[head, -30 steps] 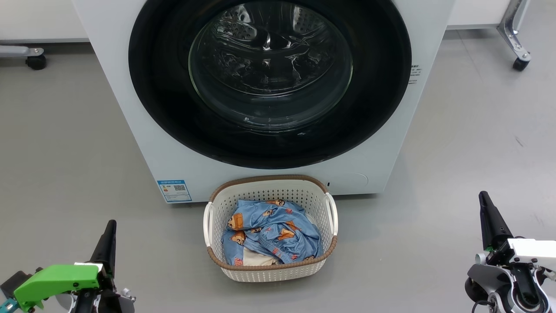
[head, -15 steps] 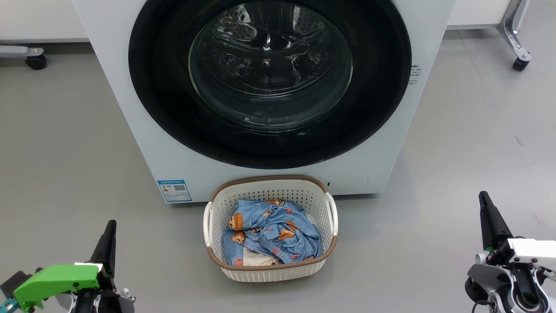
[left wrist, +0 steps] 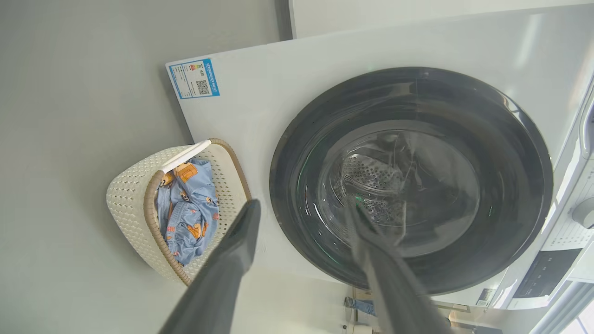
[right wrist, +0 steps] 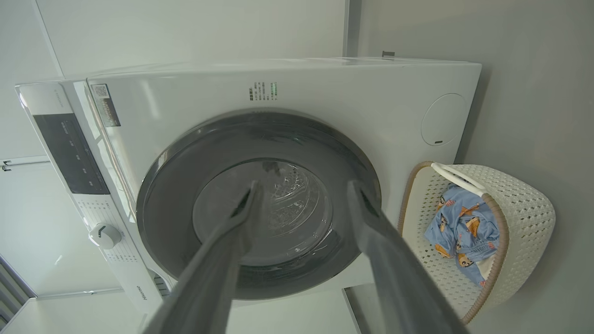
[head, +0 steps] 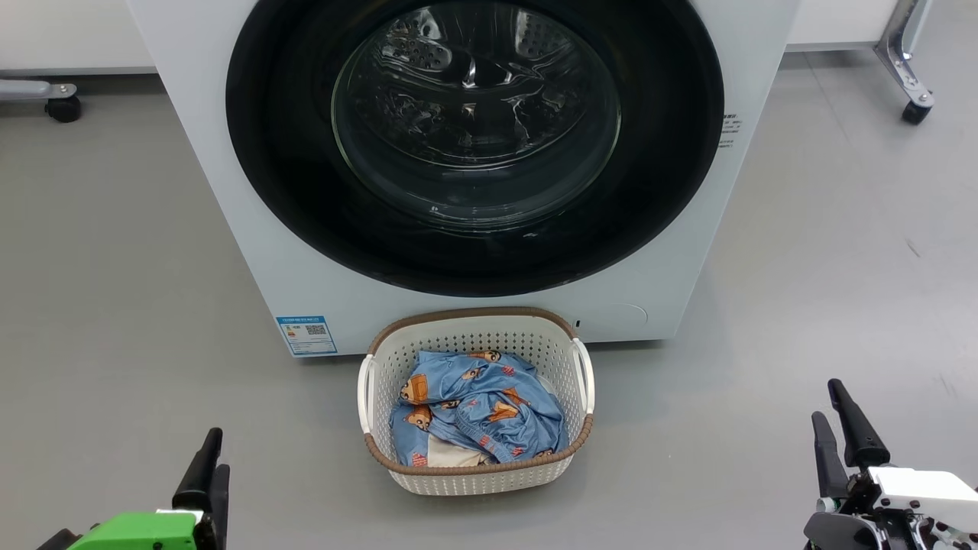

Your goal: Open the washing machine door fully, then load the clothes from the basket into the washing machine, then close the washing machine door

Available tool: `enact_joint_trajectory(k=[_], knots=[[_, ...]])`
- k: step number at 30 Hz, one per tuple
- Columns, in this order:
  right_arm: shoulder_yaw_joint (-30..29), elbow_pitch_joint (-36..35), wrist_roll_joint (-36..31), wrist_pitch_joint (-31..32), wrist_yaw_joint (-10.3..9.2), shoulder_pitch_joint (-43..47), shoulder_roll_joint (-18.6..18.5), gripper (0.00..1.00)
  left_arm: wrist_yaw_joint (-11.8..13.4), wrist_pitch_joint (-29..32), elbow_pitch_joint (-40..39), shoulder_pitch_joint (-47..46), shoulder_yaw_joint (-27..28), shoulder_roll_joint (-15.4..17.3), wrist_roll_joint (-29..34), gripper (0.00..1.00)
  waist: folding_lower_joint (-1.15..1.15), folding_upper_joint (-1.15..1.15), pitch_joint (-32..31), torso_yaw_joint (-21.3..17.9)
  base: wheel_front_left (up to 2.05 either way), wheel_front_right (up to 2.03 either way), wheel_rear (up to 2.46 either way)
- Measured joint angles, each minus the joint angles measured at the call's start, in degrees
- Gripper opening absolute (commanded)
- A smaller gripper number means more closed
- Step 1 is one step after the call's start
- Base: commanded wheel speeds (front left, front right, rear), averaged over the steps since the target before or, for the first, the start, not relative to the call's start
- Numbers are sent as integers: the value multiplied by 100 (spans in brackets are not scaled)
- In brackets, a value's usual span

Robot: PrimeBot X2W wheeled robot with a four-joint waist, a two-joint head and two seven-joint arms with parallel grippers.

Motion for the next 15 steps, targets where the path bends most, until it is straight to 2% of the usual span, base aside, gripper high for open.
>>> enact_joint_trajectory(k=[15], knots=[[157,-260,-216,-309,1,-1,-30,100,-1,-303,-151,-5,-127,4,214,100,0,0,10,-13,0,0,0]])
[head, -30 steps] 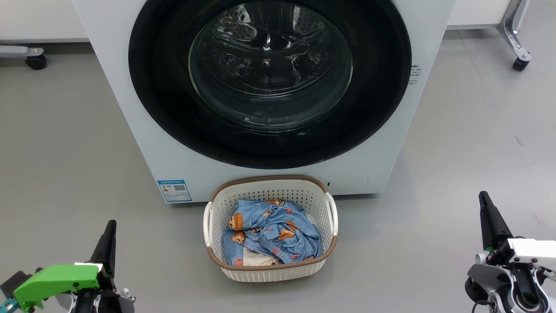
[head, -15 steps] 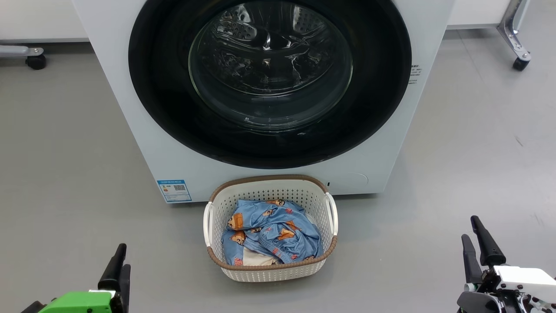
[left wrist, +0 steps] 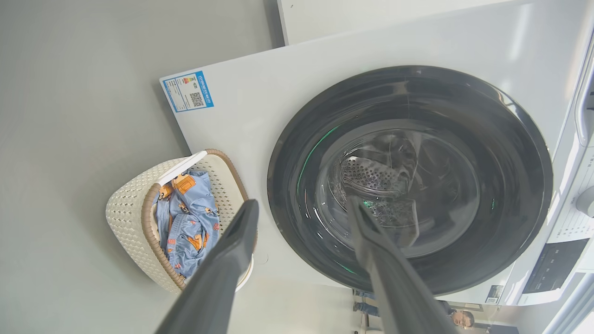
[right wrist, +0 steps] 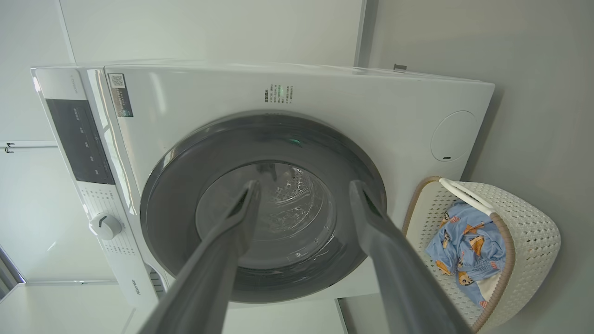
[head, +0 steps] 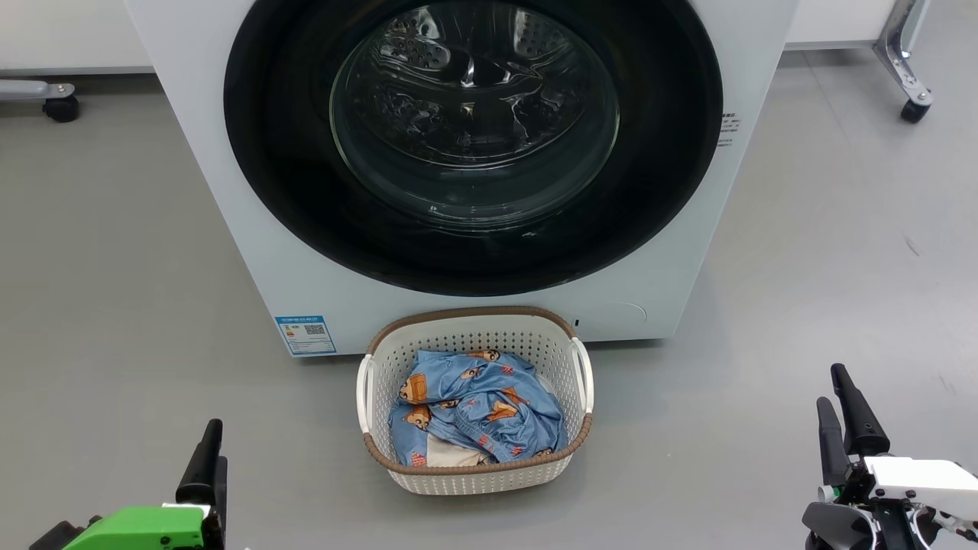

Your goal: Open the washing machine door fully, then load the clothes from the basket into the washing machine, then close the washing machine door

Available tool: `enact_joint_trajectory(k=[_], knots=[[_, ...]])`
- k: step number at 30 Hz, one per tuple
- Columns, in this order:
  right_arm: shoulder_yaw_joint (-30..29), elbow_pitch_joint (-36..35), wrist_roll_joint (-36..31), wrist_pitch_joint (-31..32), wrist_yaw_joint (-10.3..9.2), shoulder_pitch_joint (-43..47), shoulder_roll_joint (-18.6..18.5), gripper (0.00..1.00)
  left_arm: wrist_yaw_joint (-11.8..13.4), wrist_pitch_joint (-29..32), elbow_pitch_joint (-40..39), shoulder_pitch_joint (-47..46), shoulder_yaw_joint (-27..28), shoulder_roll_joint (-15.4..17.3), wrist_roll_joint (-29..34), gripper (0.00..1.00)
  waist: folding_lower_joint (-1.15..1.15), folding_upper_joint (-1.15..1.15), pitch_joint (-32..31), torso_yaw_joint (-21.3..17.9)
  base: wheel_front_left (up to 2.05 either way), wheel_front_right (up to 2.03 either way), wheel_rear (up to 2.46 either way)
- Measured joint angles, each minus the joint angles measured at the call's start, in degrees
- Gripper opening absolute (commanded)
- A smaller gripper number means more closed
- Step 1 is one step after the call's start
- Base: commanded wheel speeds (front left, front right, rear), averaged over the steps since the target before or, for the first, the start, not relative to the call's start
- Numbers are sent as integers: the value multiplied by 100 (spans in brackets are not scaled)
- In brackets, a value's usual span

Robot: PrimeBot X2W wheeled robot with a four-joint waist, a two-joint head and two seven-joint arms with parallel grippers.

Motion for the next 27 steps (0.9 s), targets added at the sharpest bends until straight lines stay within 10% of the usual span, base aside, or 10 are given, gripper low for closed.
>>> enact_joint_trajectory(k=[27], knots=[[417,-747,-2501,-576,1,-8,-408,100,0,-512,-456,-9,62,9,2143,100,0,0,38,-12,0,0,0]])
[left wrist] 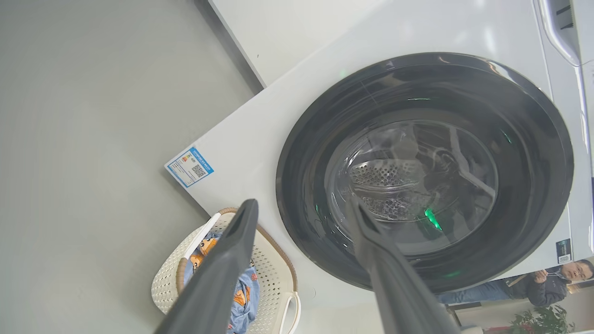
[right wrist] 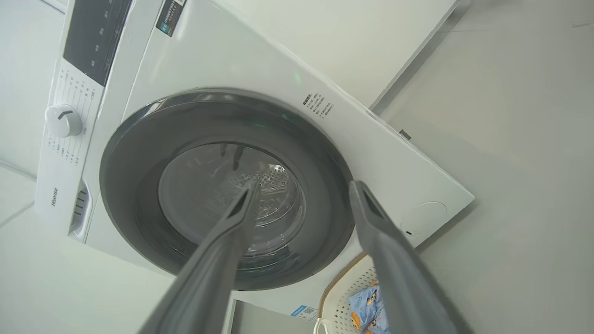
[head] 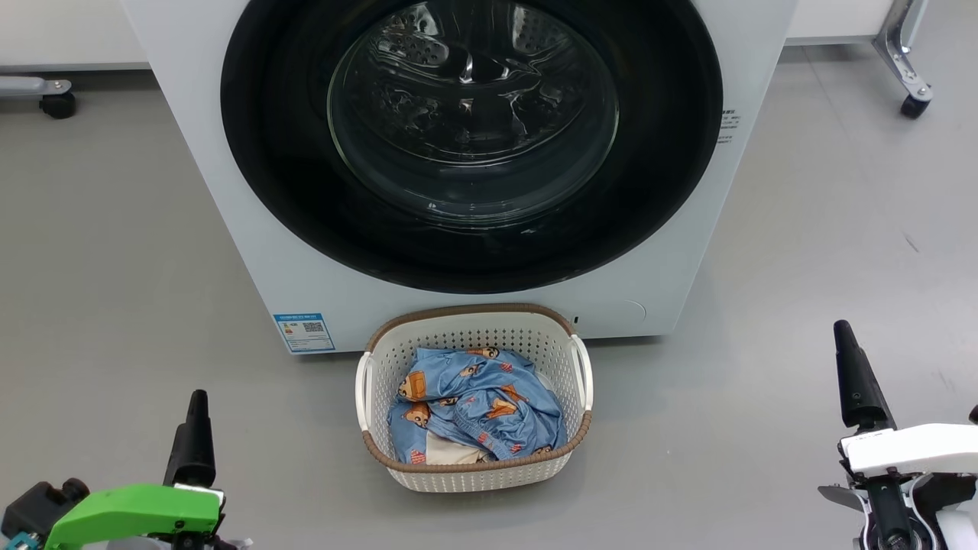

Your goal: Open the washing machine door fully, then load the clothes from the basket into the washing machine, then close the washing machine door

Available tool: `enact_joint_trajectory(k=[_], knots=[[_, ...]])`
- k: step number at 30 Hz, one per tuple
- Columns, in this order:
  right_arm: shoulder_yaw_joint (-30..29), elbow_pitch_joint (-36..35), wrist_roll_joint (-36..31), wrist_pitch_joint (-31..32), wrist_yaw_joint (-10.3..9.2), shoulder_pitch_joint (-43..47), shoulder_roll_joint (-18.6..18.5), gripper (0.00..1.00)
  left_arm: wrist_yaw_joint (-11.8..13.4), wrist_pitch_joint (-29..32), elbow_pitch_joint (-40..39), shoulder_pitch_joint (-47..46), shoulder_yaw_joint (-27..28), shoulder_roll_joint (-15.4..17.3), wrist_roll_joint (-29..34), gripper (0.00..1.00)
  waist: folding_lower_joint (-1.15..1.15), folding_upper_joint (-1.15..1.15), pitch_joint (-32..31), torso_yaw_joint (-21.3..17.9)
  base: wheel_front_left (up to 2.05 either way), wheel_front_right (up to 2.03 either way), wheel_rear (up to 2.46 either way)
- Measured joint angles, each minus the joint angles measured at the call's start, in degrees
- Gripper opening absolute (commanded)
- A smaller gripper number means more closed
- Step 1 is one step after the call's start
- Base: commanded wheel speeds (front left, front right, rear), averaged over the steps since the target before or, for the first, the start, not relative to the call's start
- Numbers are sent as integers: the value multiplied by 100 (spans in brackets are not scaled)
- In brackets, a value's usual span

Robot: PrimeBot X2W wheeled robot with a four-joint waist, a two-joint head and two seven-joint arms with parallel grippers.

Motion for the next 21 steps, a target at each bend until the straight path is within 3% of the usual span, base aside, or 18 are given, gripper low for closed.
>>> enact_joint_trajectory(k=[9,21], knots=[[169,-141,-1232,-179,0,1,-158,100,0,-189,-234,-3,-113,30,958,100,0,0,25,10,0,0,0],[342,-258,-2564,-427,2,7,-201,100,0,-423,-488,-2,-489,319,2550,100,0,0,57,17,0,0,0]])
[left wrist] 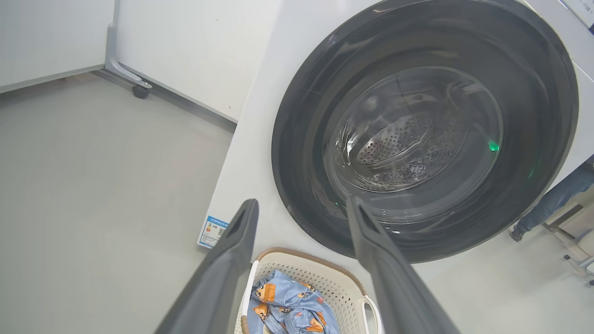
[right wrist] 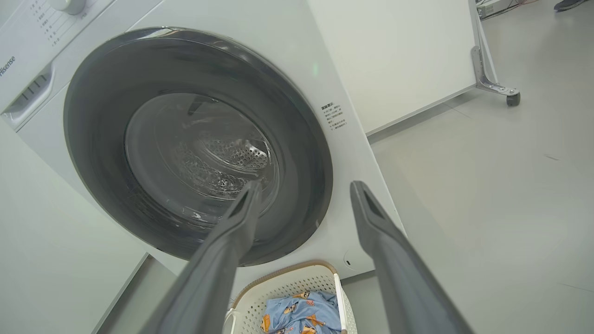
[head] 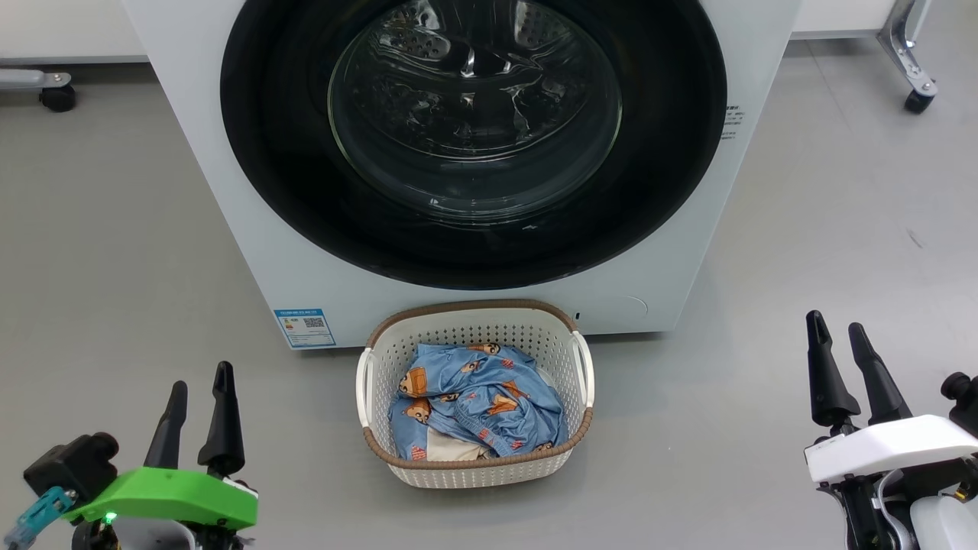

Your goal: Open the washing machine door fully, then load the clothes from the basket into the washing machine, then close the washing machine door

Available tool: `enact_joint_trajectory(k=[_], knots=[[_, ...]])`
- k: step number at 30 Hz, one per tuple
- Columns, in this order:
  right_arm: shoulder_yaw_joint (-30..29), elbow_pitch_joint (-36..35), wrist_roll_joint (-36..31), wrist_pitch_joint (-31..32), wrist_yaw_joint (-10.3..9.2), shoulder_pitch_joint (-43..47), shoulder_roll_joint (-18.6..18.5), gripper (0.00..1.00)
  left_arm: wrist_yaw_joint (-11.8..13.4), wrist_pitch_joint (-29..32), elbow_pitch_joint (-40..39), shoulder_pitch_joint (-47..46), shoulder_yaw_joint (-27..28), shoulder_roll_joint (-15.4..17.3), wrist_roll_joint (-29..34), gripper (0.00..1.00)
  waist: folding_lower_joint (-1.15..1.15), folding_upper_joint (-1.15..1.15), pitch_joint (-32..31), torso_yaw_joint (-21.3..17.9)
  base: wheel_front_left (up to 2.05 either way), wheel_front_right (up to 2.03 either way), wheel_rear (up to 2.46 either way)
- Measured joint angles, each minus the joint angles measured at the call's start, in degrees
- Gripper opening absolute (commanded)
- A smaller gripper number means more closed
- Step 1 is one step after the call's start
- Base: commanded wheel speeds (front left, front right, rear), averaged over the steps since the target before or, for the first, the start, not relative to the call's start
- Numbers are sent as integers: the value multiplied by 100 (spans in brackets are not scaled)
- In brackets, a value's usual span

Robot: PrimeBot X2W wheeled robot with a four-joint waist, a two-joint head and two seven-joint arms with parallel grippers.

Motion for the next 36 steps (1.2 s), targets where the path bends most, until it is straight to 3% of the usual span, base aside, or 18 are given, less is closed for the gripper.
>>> enact_joint_trajectory(k=[12,36], knots=[[165,-76,-1215,-253,-1,0,-105,100,-2,-232,-77,15,-292,178,1466,100,0,0,0,8,0,0,0],[371,-210,-3389,-777,0,50,-231,100,-8,-738,-263,132,-344,172,3772,100,0,0,-18,63,0,0,0]])
